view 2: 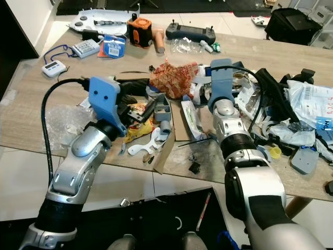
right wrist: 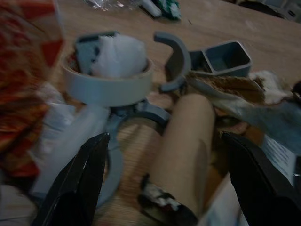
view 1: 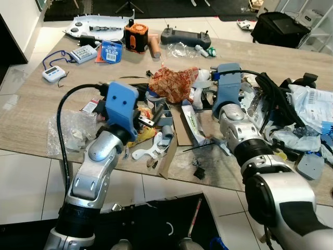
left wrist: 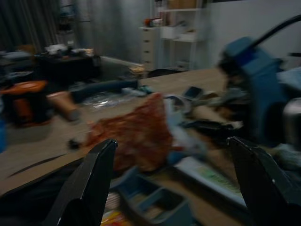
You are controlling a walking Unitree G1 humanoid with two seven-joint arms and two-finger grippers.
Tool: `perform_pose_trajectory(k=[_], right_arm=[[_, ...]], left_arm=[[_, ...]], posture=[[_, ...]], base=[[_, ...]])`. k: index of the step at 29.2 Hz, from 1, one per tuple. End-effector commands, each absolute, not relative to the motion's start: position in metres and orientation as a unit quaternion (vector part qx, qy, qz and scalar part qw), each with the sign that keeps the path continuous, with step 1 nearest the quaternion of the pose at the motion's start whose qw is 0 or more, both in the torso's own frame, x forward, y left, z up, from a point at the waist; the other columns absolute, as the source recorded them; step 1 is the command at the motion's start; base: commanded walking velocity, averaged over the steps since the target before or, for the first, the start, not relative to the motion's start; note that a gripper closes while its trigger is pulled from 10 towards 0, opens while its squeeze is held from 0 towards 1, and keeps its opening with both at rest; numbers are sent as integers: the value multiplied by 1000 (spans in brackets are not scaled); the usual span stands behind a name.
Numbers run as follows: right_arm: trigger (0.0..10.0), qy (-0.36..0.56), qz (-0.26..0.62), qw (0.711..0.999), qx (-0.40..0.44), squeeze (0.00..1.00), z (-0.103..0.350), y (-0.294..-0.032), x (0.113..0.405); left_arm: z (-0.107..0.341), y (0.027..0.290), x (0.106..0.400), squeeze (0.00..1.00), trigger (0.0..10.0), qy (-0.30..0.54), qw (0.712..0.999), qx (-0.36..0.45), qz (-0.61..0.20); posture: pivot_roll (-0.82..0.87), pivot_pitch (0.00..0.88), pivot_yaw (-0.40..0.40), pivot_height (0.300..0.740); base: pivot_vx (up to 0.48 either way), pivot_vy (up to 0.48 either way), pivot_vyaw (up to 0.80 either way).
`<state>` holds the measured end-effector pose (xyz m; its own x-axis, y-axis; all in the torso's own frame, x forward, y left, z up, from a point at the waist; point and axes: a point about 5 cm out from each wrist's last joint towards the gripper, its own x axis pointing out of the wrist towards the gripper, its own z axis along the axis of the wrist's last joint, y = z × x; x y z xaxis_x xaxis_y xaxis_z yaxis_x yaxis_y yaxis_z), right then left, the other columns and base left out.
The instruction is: Picking trash to rubbish bin
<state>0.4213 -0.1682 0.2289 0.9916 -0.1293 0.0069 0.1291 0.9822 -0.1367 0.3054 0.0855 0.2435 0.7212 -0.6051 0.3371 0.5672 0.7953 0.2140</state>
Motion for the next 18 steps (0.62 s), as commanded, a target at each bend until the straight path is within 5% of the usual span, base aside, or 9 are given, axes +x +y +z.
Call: perform_pose_trajectory(k=[1,18], right_arm=[[10000,9,-76,995,-68,0,225,-173,421],[10000,59,-58,996,-14,0,194,-176,416]], left_arm=[[244,76,300,0,10000,-196,915,53,-348],[243,63,296,0,10000,-196,907,64,-367]], posture=[[12,282,-40,740],[23,271,-44,740]], base=[[0,0,0],[0,0,0]])
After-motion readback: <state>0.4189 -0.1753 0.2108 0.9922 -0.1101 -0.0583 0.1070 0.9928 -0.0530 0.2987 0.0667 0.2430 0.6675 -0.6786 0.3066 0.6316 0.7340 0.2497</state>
